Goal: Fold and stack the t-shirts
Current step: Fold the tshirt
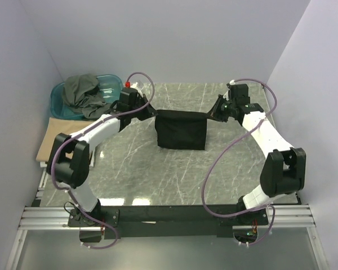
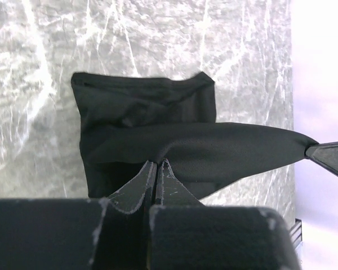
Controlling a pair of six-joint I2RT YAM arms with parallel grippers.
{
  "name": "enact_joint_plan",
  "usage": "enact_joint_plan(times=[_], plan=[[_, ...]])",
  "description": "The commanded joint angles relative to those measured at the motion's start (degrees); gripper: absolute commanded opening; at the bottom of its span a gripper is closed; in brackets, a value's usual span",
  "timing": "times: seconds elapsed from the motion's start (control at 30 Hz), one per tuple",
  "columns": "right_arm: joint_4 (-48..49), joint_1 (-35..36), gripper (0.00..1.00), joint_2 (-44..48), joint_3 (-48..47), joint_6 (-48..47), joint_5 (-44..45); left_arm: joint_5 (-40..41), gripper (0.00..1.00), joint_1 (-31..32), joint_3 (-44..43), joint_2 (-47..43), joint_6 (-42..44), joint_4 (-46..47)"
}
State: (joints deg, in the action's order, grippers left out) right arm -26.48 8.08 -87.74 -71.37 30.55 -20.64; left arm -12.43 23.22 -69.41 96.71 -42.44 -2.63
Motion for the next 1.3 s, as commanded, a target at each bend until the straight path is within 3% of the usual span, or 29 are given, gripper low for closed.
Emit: enact_joint_plan(times=[0.0, 0.97, 1.0, 1.03, 1.1, 1.13, 1.23, 1.27], plan=[[2.66, -1.13, 0.0, -2.16, -4.56, -1.1, 0.34, -1.81, 0.01, -1.16, -4.94, 2.69, 1.83, 1.84], [2.58, -2.01, 0.03, -33.8, -26.36, -2.33, 1.22, 4.6, 0.01, -4.76, -26.12, 26.6, 6.22, -7.64], [2.49, -2.1, 0.1, -34.42, -27.06, -2.51, 0.96, 4.69, 0.04, -4.94, -27.44, 27.21, 6.22, -8.08], [2.14, -2.27, 0.33, -35.73, -27.93, -2.59, 0.61, 4.52, 0.2, -4.94, -28.06, 27.92, 6.31, -8.52], [0.12, -2.45, 0.48, -37.4, -31.8, -3.21, 0.43, 4.52, 0.37, -4.94, -29.2, 28.19, 6.4, -8.88], [-0.41, -2.54, 0.59, -37.67, -33.81, -3.39, 0.69, 4.52, 0.58, -4.94, -29.47, 27.93, 6.4, -8.97], [-1.82, -2.45, 0.69, -36.19, -34.97, -3.82, 1.04, 4.25, 0.99, -4.94, -29.38, 26.0, 6.4, -8.88], [-1.56, -2.54, 0.73, -35.05, -33.58, -3.74, 0.87, 3.73, 0.99, -4.94, -28.77, 25.12, 6.14, -8.62]])
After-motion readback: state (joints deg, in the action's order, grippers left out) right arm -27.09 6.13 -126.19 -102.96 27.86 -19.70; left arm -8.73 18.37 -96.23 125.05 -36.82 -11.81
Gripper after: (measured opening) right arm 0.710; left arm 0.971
